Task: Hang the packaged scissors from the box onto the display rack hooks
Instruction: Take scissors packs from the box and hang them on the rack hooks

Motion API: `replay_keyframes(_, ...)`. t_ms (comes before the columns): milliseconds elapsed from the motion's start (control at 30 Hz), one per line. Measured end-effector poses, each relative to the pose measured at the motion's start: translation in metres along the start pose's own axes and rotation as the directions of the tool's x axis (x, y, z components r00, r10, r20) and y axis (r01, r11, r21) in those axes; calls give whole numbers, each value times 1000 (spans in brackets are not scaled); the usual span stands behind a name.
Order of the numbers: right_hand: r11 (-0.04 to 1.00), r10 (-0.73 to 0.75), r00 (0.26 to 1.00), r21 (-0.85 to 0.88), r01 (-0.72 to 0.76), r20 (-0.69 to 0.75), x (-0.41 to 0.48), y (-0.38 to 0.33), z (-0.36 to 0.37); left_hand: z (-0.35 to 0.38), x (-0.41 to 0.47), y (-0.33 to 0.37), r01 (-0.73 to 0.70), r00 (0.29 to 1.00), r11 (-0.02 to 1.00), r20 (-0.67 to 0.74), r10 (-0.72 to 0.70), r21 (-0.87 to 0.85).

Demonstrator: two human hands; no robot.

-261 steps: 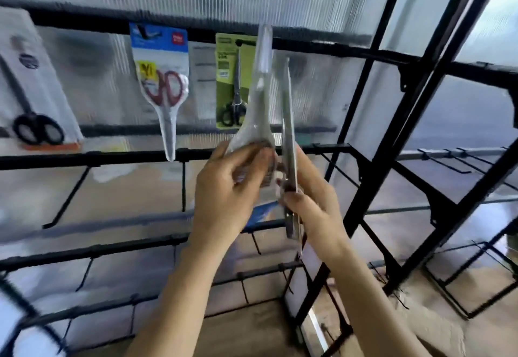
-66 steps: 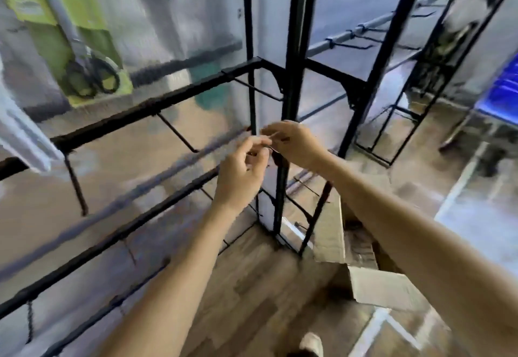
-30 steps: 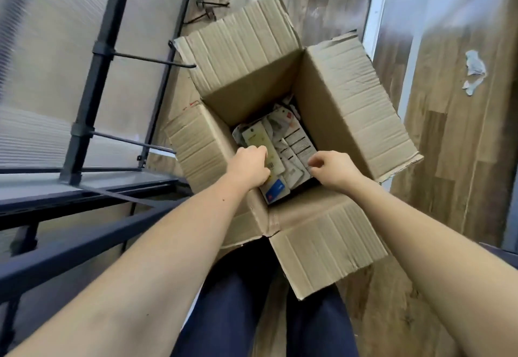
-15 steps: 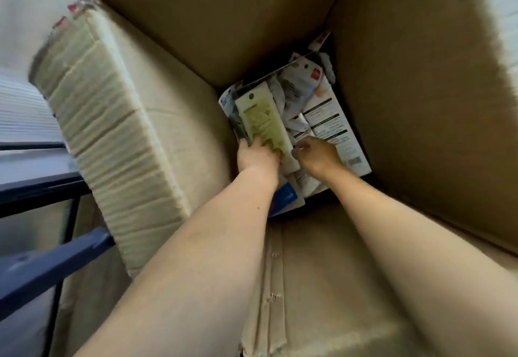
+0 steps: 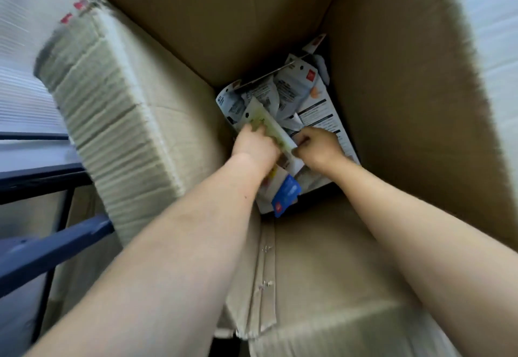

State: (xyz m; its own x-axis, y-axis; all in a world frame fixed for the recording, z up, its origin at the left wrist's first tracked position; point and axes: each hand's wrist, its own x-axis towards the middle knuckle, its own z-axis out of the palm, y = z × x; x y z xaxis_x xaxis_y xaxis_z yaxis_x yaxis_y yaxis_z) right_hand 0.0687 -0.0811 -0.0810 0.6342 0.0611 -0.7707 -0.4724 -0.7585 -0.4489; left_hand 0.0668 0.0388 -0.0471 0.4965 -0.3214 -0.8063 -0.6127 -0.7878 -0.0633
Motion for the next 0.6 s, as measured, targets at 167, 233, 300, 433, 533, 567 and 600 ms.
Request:
replay_keyframes(167,983,-14,992,177,37,-127,-65,-23,-64,-27,-60,-10,-34,979,887,-196,-64,-460)
replay_keyframes(233,961,-55,981,257,102,-184,-95,-38,-91,-42,-90,-13,-52,956,775,-256,-144,-630)
replay_keyframes(300,933,-93,970,322,164,-225,-126,-56,-118,-59,-122,-14,-96,905,669,-344,-249,-737)
replay_keyframes(433,850,-129,957,468,242,-260,-191,-92,-172,-100,-190,-14,-252,707,568,-550,-445,-783)
replay_keyframes(533,764,-174,932,554,332,-318,-243,-118,-205,-132,-241,-11,-353,490,535,-639,-594,-768)
replay_keyframes(567,728,-193,921,580,366,-339,-263,-126,-213,-143,-260,-8,-400,414,515,-650,-637,-758)
replay_keyframes(600,686,-213,909,608,400,-358,-282,-133,-221,-153,-279,-5,-448,358,485,-648,-673,-751)
